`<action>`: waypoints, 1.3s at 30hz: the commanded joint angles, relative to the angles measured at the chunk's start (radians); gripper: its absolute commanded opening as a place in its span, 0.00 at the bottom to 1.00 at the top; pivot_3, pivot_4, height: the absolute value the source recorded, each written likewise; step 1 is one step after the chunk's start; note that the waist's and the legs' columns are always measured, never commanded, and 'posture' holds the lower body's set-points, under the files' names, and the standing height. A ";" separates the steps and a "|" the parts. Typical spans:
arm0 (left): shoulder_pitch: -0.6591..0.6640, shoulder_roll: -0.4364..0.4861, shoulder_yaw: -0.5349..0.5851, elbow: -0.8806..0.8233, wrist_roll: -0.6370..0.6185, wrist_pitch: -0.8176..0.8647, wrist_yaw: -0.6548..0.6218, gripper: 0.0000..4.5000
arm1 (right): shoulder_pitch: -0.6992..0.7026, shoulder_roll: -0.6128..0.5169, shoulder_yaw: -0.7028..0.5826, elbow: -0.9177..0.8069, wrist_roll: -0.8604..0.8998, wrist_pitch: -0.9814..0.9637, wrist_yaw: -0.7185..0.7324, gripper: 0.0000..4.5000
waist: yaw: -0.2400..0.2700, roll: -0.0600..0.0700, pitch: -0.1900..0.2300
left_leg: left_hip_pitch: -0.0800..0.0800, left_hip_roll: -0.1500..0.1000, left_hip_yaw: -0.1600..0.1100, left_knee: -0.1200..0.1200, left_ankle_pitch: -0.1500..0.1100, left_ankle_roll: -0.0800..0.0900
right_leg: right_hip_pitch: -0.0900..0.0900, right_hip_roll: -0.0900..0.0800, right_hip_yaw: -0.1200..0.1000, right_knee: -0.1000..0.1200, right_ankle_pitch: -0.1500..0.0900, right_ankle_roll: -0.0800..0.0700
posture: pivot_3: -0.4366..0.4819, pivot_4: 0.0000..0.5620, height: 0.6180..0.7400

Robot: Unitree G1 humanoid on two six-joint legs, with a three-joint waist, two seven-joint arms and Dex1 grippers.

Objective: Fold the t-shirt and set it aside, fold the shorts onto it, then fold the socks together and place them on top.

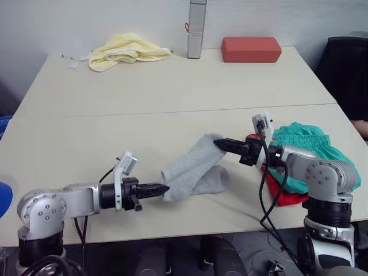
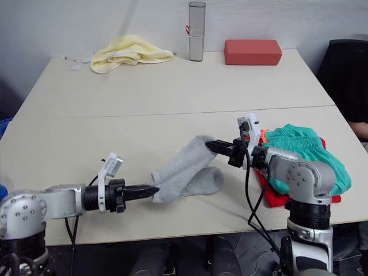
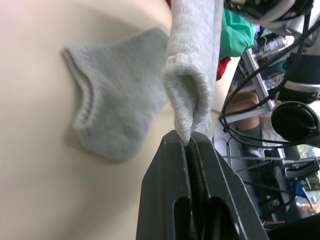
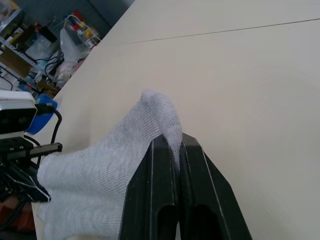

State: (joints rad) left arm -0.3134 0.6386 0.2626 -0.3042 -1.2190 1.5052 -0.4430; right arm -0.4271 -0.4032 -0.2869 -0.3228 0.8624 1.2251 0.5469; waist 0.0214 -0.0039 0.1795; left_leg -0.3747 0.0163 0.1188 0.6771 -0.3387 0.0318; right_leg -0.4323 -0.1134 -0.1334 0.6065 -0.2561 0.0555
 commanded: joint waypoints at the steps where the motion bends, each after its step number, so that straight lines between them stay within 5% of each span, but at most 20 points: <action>1: -0.067 0.049 -0.062 0.077 0.030 -0.002 -0.093 0.00 | 0.065 0.007 -0.027 -0.132 0.053 -0.010 -0.047 0.01 | -0.001 0.000 0.000 | 0.000 0.000 0.001 -0.001 0.000 0.000 | -0.001 0.000 0.001 0.000 0.000 0.000 | 0.48 0.27 1.00; 7: -0.164 0.116 -0.186 0.189 0.119 -0.034 -0.226 0.00 | 0.181 0.029 -0.056 -0.243 0.071 -0.062 -0.149 0.01 | -0.011 -0.001 0.001 | 0.000 0.000 0.002 -0.005 0.002 0.000 | -0.001 0.001 0.001 -0.001 0.000 0.000 | 0.48 0.27 1.00; 22: -0.296 0.063 -0.268 0.342 0.213 0.043 -0.291 0.00 | 0.492 0.082 0.041 -0.421 0.013 -0.287 -0.260 0.01 | -0.023 -0.002 0.002 | 0.001 -0.001 0.003 -0.011 0.007 -0.001 | -0.004 0.001 0.003 0.000 -0.001 0.000 | 0.48 0.27 1.00; 39: -0.315 0.071 -0.274 0.396 0.194 0.109 -0.311 0.00 | 0.496 0.075 0.130 -0.381 -0.041 -0.423 -0.260 0.01 | -0.023 -0.003 0.002 | 0.001 -0.001 0.003 -0.011 0.007 -0.002 | -0.005 0.001 0.003 0.001 -0.001 0.000 | 0.48 0.27 1.00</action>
State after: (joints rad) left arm -0.6278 0.7123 -0.0185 0.0966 -1.0037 1.6130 -0.7394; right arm 0.0799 -0.3229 -0.1374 -0.6981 0.8116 0.8239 0.2848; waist -0.0014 -0.0065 0.1812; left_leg -0.3735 0.0151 0.1215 0.6662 -0.3313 0.0299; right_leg -0.4369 -0.1124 -0.1301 0.6071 -0.2569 0.0550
